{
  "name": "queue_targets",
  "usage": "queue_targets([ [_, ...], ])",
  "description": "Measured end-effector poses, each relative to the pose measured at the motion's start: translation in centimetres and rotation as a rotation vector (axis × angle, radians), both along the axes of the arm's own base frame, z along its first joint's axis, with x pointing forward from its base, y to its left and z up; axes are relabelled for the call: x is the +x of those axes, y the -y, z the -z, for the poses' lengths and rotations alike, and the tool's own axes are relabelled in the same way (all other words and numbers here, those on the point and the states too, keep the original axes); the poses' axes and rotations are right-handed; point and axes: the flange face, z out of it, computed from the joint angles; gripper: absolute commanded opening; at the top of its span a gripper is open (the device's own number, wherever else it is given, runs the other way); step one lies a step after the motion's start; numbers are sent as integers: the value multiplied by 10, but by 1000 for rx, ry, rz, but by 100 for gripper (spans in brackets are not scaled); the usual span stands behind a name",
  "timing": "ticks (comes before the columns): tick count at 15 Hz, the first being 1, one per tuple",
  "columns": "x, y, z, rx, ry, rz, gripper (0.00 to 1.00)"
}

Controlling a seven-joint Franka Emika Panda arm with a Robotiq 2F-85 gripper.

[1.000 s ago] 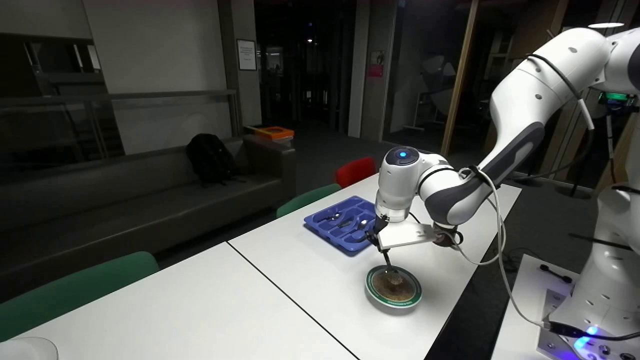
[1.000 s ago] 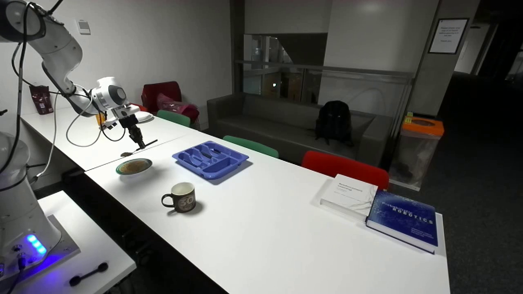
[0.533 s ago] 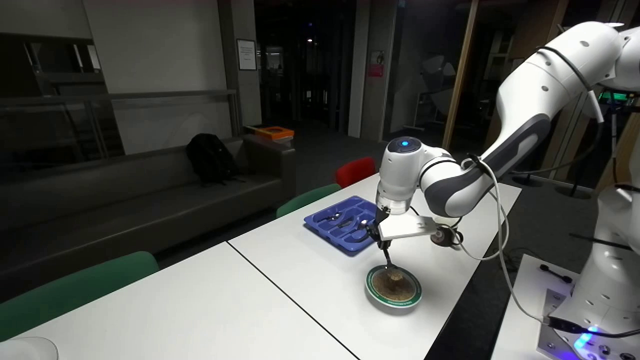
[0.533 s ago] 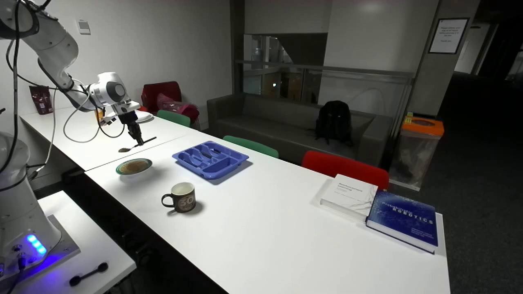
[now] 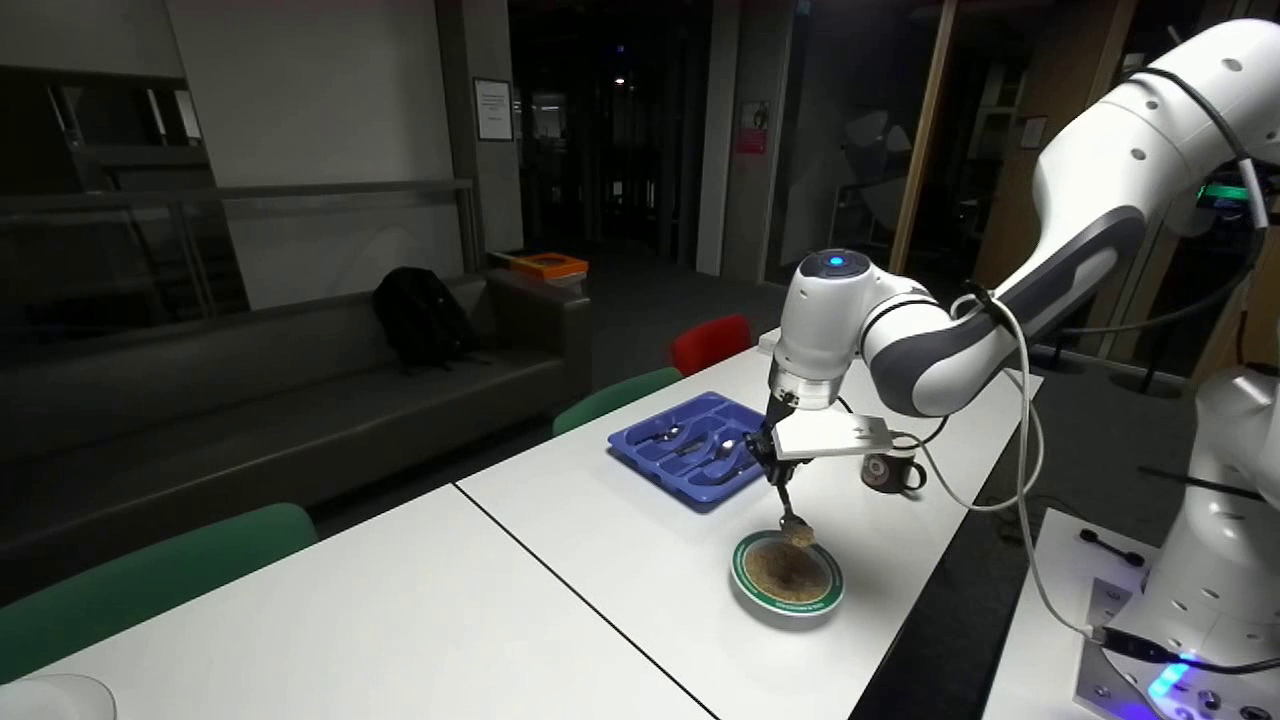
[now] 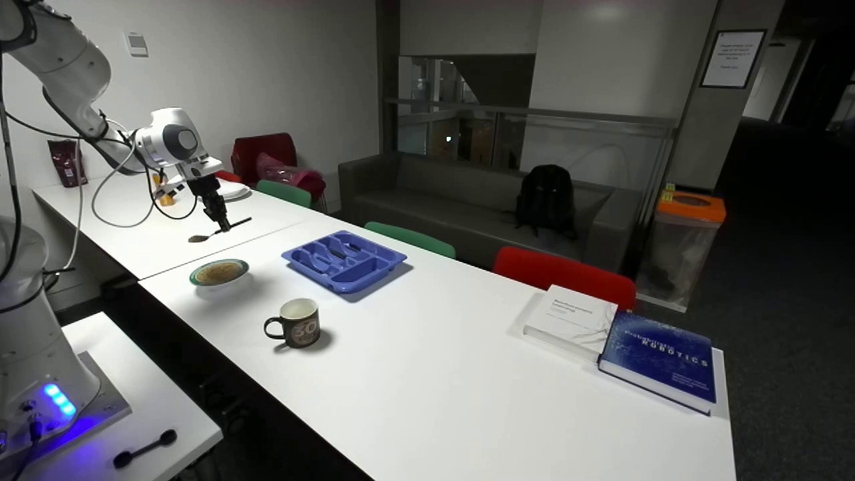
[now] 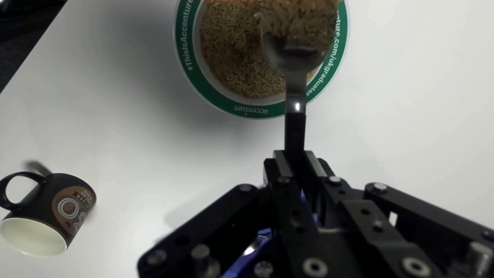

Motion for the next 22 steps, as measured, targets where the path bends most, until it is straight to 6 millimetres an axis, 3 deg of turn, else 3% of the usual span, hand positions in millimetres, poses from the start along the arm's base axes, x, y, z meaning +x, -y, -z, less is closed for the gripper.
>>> queue_targets([
  [10,-20,2,-35,54,12,53,3],
  [22,-33,40,-55,145,0,192,3],
])
